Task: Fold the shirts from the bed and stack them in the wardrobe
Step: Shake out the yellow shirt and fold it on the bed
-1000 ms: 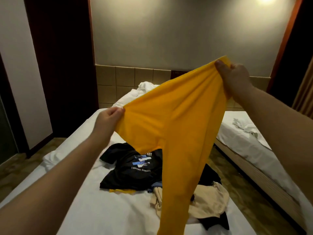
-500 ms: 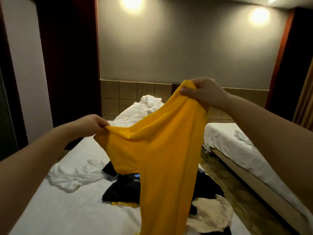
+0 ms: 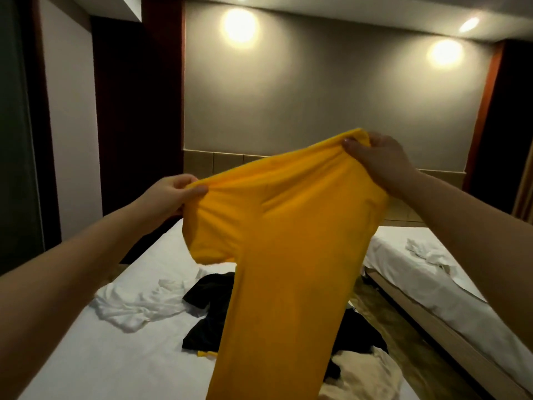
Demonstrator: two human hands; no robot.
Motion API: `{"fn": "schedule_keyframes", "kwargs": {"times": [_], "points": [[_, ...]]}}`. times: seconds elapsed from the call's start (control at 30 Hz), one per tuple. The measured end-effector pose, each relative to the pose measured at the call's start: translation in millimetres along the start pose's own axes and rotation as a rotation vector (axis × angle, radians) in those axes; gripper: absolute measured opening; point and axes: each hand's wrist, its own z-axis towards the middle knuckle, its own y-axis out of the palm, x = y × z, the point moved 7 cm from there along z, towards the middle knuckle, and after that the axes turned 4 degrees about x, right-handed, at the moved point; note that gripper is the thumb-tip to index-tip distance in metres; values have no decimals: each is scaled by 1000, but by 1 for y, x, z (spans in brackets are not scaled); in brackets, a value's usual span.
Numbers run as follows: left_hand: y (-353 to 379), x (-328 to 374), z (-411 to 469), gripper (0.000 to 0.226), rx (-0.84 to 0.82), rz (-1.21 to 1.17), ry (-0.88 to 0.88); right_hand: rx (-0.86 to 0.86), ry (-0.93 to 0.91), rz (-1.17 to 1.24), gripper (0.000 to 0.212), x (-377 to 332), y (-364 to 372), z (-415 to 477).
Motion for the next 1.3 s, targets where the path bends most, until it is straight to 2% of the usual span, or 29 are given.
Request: {"fn": "schedule_keyframes", "kwargs": {"times": [0.1, 0.2, 0.27, 0.37, 0.4, 0.47, 0.5, 0.57, 0.7, 0.77, 0.87, 0.9, 1.03, 1.13, 1.23, 1.3], "points": [[-14, 16, 4, 31, 137, 29, 21, -83, -58, -38, 35, -19, 6, 2], [-30, 20, 8, 15, 134, -8, 1, -8, -106, -34, 35, -36, -10, 9], [-37, 24, 8, 14, 93, -85, 9, -12, -86, -46, 36, -41, -15, 11], [-39, 24, 8, 12, 7, -181, -3, -251, 53, 33, 30, -37, -6, 8], [-39, 21, 8, 11, -13, -163, 1, -378, 115, 31, 36, -33, 0, 3], [-42, 13, 10, 8, -30, -92, 10, -582, 196, -56, 75, -20, 8, -5], [-42, 8, 12, 7, -37, -65, 12, -642, 200, -112, 92, -13, 10, -6], [-41, -2, 16, 5, -56, -52, 9, -704, 187, -168, 104, 0, 19, -3], [-36, -23, 30, 3, -93, -97, -48, -649, 219, -157, 103, 20, 35, 11], [-31, -34, 41, 3, -102, -90, -79, -618, 226, -149, 95, 30, 45, 19], [-16, -56, 63, 8, -58, -65, -142, -475, 183, -194, 51, 49, 68, 41], [-10, -65, 73, 9, -35, -47, -158, -413, 162, -214, 43, 57, 78, 51], [14, -107, 119, 9, 103, 3, -195, -289, 112, -193, 38, 99, 132, 83], [28, -129, 156, 11, 138, -27, -175, -178, 58, -163, 30, 120, 155, 108], [26, -118, 194, 12, 156, -91, -103, -65, 4, -126, 19, 119, 157, 140], [15, -96, 213, 15, 195, -169, -38, 16, -70, -152, 21, 102, 150, 159]]}}
